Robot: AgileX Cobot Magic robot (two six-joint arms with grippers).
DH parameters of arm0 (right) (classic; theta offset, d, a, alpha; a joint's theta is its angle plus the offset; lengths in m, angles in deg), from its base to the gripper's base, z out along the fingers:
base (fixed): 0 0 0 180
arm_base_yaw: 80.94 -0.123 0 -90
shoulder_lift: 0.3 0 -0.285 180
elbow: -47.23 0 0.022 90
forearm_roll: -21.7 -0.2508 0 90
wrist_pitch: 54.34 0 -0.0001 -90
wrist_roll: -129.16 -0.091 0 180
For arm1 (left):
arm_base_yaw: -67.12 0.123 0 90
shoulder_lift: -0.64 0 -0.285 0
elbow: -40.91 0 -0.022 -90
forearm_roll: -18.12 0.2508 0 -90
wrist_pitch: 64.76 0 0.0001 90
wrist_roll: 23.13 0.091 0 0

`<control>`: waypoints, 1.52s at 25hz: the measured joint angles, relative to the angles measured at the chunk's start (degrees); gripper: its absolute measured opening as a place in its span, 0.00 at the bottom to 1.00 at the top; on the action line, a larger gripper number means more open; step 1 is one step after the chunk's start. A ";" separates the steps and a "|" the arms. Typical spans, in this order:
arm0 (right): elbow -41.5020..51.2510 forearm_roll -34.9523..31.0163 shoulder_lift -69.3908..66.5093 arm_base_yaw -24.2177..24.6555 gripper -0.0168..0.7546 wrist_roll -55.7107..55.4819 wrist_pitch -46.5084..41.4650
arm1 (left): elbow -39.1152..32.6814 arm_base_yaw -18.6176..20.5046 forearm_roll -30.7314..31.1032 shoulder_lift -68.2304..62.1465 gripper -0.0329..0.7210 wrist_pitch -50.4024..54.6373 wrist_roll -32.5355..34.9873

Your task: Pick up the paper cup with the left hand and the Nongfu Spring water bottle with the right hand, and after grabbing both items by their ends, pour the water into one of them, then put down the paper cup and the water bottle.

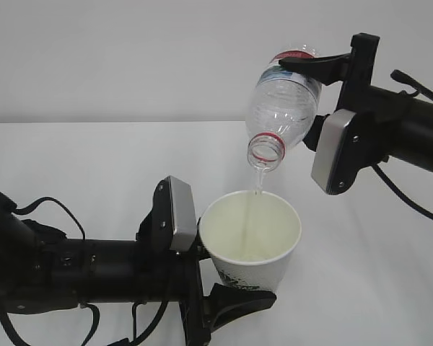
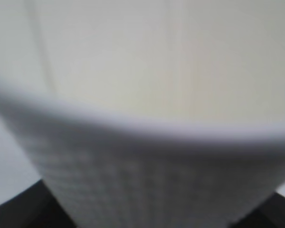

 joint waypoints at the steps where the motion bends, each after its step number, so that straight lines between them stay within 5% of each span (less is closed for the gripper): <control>1: 0.00 0.00 0.00 0.00 0.64 0.00 0.00 | 0.00 0.00 0.00 0.00 0.77 0.00 0.00; 38: 0.00 0.00 0.00 0.00 0.64 1.07 0.21 | 0.00 0.00 -0.24 0.00 0.77 0.10 0.00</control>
